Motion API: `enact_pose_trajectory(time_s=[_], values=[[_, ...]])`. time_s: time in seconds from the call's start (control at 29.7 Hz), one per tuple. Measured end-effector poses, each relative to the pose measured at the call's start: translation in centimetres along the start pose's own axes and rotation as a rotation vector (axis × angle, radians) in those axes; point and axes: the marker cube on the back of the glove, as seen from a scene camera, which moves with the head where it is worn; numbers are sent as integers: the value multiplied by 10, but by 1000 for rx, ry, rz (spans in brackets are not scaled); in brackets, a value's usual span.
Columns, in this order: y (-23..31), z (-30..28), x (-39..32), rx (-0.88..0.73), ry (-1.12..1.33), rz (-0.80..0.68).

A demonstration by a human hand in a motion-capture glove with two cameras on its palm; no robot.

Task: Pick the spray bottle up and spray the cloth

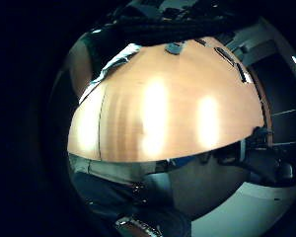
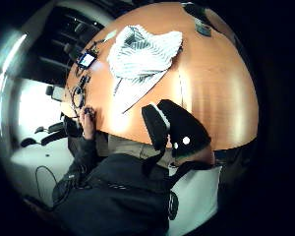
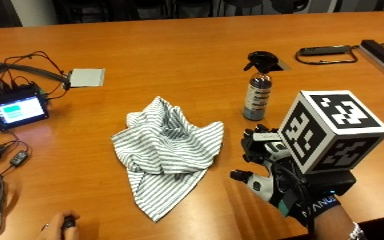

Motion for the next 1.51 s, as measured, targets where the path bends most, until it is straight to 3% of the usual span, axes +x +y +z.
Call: enact_pose_trajectory(time_s=[0.47, 0.94, 1.21, 1.51], values=[[-10, -1, 26, 3, -35, 81], [-82, 11, 59, 5, -67, 211], [-155, -2, 92, 166, -148, 331], [-193, 7, 134, 360, -316, 516]])
